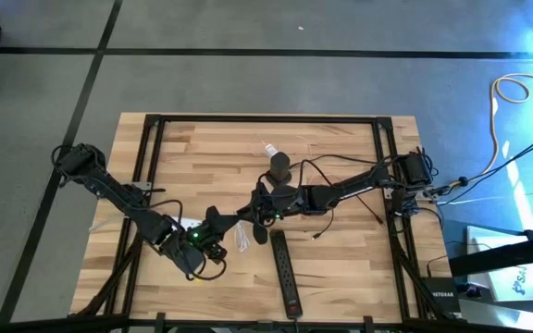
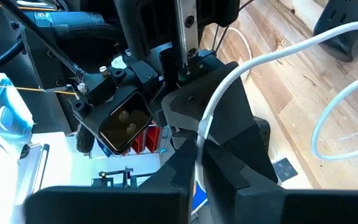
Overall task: Insert USB
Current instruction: Insert the white USB cable into the white outlet extension
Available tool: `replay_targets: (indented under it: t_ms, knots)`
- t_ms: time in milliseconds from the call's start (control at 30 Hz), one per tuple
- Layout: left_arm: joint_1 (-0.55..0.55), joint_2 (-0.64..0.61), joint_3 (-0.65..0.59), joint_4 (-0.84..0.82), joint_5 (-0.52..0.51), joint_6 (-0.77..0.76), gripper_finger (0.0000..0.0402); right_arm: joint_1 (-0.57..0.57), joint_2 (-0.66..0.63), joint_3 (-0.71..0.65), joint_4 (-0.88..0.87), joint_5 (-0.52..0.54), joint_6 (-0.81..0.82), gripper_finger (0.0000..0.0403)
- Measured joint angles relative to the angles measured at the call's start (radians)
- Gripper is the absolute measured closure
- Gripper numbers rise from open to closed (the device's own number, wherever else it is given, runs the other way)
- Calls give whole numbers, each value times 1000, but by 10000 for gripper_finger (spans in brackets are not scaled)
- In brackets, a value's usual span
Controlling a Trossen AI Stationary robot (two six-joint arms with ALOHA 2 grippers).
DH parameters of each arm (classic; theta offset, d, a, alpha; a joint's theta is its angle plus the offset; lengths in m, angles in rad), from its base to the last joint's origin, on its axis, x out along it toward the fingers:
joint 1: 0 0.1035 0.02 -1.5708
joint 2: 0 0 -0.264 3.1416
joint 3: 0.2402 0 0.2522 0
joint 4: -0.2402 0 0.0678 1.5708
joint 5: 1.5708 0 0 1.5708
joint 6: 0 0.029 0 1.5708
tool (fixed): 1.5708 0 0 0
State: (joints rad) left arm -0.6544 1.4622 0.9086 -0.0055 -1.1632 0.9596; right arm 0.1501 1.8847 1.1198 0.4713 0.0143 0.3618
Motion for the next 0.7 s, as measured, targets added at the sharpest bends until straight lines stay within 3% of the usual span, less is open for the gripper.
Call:
replay_targets:
  t_ms: [200,433,567,700]
  knots:
    - [-5,-1,30,-1,28,-194,300,0,0,0,0,-6,-19,402]
    - [-45,-79,36,-59,28,-463,151,0,0,0,-3,-6,-26,402]
    - [-67,-139,36,-162,64,-609,91,0,0,0,-3,-6,-28,402]
    - [-81,-204,36,-419,161,-881,77,0,0,0,-3,-7,-29,402]
